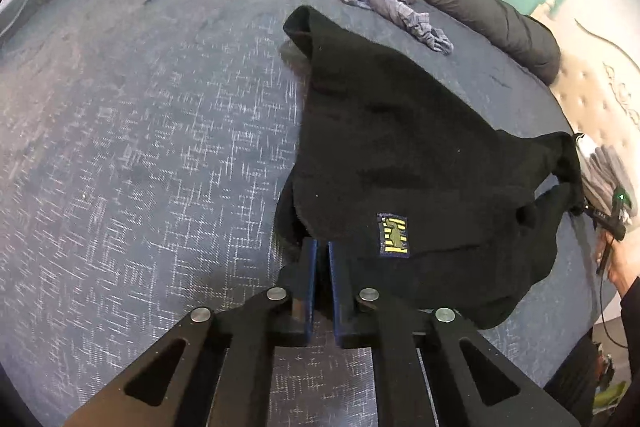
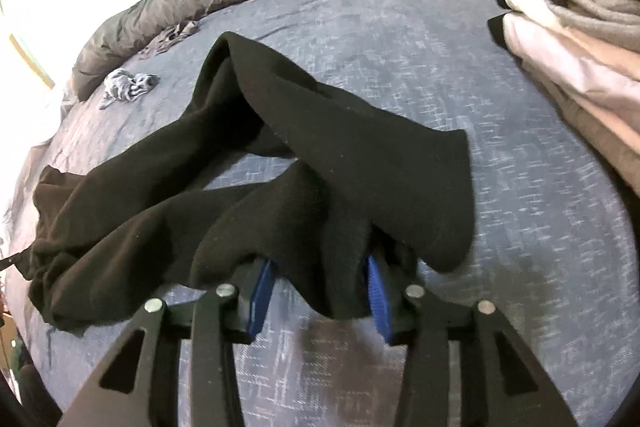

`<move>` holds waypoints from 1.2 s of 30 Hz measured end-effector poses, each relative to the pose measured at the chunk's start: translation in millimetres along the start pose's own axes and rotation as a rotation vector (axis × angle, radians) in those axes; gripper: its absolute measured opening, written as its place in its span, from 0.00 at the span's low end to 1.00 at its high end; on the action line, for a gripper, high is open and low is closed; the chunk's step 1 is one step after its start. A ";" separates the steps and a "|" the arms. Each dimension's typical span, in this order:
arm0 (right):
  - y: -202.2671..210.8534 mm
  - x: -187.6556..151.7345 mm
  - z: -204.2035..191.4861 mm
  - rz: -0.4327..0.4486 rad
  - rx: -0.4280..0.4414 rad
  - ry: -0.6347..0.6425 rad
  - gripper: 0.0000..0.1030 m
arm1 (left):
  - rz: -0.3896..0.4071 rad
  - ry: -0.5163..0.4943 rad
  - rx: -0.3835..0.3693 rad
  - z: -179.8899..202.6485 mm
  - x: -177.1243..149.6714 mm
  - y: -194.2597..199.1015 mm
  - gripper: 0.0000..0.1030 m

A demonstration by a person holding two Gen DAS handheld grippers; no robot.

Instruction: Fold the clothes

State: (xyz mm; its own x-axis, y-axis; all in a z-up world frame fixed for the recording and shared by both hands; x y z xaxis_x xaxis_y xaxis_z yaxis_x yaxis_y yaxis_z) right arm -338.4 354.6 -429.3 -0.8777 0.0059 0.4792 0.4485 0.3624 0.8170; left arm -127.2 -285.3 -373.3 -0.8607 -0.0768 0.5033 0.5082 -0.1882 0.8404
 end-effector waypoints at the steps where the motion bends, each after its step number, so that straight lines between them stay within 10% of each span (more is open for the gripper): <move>1: -1.9 0.1 -1.0 -0.004 -0.003 0.011 0.40 | 0.009 0.003 0.002 -0.7 2.2 2.8 0.05; 3: -4.0 0.5 -2.0 -0.012 -0.018 0.027 0.12 | 0.029 0.014 0.007 -2.8 7.7 11.2 0.04; 5: 0.5 2.1 -3.1 -0.006 -0.017 0.027 0.08 | 0.038 0.019 0.013 -4.3 12.7 17.4 0.04; 24: 205.6 40.4 -3.3 0.107 0.016 0.086 0.06 | 0.149 0.013 0.069 -2.7 97.6 154.5 0.01; 36: 132.7 -48.7 46.7 -0.067 -0.074 0.033 0.06 | 0.021 0.069 0.105 -14.6 78.9 77.6 0.01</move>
State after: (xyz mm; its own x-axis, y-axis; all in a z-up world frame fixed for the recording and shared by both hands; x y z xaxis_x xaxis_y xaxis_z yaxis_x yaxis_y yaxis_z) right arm -244.0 446.0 -359.2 -0.9007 -0.0476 0.4317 0.4010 0.2909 0.8687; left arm -156.1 -320.3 -271.3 -0.8481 -0.1473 0.5089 0.5233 -0.0826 0.8481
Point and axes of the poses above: each gripper's, at about its wrist camera, not at the fingertips, and y roughly against the way its jaws point, z to its right, x to its top, the point moved 10 cm from there along -y, roughly the way its jaws point, and after that the axes turned 11 degrees about -y, right-handed, at the moved point
